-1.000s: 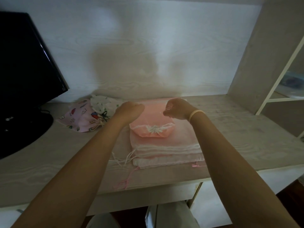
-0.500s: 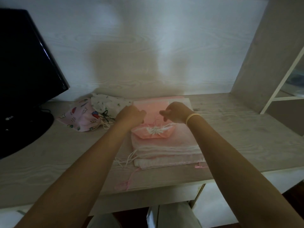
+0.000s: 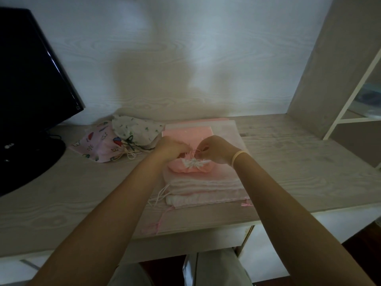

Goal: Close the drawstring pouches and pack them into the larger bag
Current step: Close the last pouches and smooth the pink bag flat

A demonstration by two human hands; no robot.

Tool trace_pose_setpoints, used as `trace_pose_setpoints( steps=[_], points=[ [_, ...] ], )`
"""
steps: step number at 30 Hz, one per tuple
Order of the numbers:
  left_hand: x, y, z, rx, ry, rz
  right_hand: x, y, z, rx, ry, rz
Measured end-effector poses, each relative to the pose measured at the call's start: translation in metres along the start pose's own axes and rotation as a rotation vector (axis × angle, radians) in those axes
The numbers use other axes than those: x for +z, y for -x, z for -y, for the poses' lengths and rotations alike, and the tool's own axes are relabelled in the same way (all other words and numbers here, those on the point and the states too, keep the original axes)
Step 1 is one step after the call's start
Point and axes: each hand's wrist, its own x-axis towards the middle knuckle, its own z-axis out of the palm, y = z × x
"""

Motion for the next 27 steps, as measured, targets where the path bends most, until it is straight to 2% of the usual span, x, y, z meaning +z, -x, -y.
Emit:
trace_pose_setpoints(
  steps=[3, 5, 8, 12, 14, 17, 20, 23, 27],
  points=[
    [0.006, 0.004, -0.002, 0.012, 0.323, -0.014, 0.006, 0.002, -0.003, -0.001, -0.012, -0.053],
    [0.010, 0.006, -0.004, 0.023, 0.404, 0.039, 0.008, 0.003, -0.004, 0.001, -0.036, -0.083],
    [0.014, 0.005, -0.004, 0.040, 0.350, 0.020, 0.010, 0.002, -0.007, 0.043, -0.146, -0.162],
    [0.021, 0.006, -0.002, 0.059, 0.131, -0.025, 0.006, 0.002, -0.008, 0.102, -0.585, -0.355],
    [0.023, 0.006, -0.002, 0.099, 0.040, 0.005, 0.000, 0.002, -0.005, 0.062, -0.664, -0.418],
    [0.025, 0.010, -0.005, 0.121, -0.026, 0.090, -0.005, 0.000, 0.007, -0.020, -0.630, -0.446],
    [0.025, 0.012, -0.009, 0.112, -0.036, 0.128, -0.005, -0.004, 0.017, -0.106, -0.571, -0.382],
    [0.027, 0.011, -0.006, 0.156, -0.131, 0.110, -0.002, -0.005, 0.024, -0.133, -0.509, -0.322],
    [0.026, 0.009, -0.001, 0.160, -0.094, 0.077, 0.003, -0.005, 0.027, -0.114, -0.512, -0.291]
  ],
)
